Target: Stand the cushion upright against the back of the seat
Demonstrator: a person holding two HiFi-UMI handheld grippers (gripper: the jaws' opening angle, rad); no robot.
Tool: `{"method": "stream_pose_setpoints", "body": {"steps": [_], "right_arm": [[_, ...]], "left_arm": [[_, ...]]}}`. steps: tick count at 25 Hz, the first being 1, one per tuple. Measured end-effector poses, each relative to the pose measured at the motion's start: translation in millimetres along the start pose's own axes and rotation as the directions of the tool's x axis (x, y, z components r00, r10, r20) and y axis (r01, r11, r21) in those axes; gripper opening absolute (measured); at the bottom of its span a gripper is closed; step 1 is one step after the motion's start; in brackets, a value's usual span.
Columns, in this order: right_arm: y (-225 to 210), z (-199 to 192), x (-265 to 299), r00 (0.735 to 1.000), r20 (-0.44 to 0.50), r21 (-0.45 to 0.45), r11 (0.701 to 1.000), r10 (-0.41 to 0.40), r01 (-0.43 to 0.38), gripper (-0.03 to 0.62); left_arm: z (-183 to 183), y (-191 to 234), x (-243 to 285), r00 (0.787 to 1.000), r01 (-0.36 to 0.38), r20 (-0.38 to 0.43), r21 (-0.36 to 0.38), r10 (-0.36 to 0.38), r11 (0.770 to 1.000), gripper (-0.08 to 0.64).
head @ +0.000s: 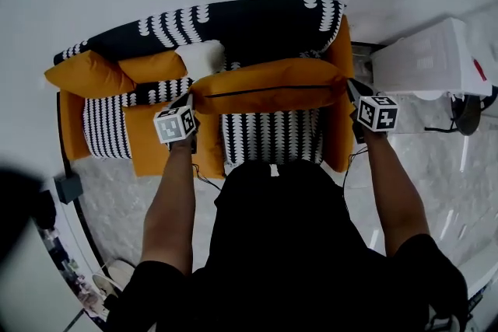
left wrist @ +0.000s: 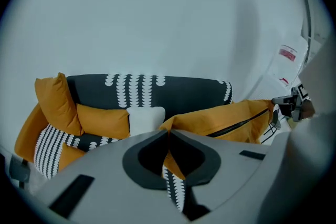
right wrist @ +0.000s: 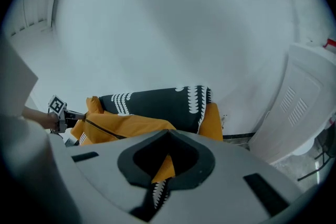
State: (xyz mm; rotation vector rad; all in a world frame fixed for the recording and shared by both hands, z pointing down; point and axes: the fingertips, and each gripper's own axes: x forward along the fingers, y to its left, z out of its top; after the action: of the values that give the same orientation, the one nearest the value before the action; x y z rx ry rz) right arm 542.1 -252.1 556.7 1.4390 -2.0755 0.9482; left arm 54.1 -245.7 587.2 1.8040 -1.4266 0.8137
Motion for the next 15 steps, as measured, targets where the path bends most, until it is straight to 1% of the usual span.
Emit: {"method": "stream_pose_setpoints", "body": {"steps": [3,7,12,15], "right_arm": [[0.1,8.2,4.2,1.000,0.009,0.036,0.999,-0.026,0.025,0.037],[-3.2,16.5,6.7,0.998,0.016,0.068,0.996,-0.063,0.061,0.036],[-9.8,31.0,17.7,0.994,0.016,0.084,0.990,-0.113,0.111,0.035],[-15.5,41.1,28.2,0.991,0.012,0.086,0.987,-0.136,0.135,0.035]], "left_arm": [[15.0,2.9,5.4,1.000,0.031,-0.004,0.005,-0.031,0.999,0.025],[33.3,5.2,16.7,0.996,0.094,-0.001,0.008,-0.094,0.996,0.023],[62.2,7.6,34.8,0.989,0.149,0.005,0.027,-0.149,0.988,0.021],[78.1,7.4,47.6,0.985,0.173,0.014,0.024,-0.174,0.985,0.021]]}}
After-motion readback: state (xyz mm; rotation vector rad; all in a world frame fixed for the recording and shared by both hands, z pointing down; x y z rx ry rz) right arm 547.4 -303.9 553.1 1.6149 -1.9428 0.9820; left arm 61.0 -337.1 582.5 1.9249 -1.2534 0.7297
